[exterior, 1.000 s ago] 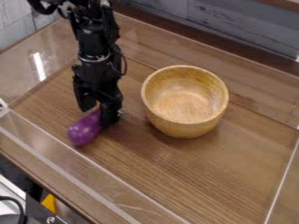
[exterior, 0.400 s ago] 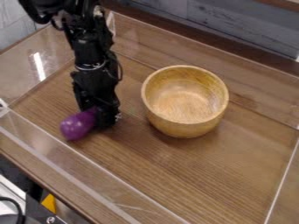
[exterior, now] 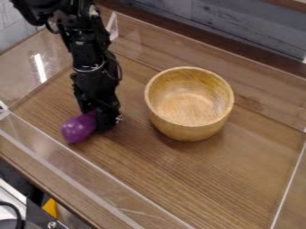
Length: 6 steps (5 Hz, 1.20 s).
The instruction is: Put the purple eggplant in the brown bowl
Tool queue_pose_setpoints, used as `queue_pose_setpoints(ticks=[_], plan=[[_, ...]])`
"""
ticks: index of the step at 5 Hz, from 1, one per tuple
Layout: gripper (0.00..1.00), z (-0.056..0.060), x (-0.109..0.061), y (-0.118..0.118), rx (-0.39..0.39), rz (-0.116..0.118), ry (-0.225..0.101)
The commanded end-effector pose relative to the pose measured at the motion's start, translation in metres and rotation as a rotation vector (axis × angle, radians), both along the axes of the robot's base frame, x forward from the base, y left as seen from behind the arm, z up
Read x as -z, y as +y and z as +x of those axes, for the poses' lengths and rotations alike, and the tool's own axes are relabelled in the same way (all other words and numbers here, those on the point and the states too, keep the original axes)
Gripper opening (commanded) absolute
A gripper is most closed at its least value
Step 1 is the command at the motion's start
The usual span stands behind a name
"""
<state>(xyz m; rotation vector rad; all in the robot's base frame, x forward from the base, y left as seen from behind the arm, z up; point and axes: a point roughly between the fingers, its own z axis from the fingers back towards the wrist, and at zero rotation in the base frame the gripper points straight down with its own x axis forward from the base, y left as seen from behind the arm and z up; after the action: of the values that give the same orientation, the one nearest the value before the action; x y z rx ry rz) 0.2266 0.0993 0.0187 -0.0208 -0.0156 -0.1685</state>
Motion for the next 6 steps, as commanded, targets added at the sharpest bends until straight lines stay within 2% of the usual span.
queue_pose_setpoints(ticks=[1, 4, 5, 6], plan=[[0.0, 0.001, -0.008, 0.002, -0.002, 0.003, -0.032], [0.0, 0.006, -0.036, -0.007, -0.055, -0.019, -0.044], [0.0, 0.013, -0.06, -0.016, -0.089, -0.02, -0.076], [0.0, 0.021, -0.082, -0.031, -0.107, -0.04, -0.093]])
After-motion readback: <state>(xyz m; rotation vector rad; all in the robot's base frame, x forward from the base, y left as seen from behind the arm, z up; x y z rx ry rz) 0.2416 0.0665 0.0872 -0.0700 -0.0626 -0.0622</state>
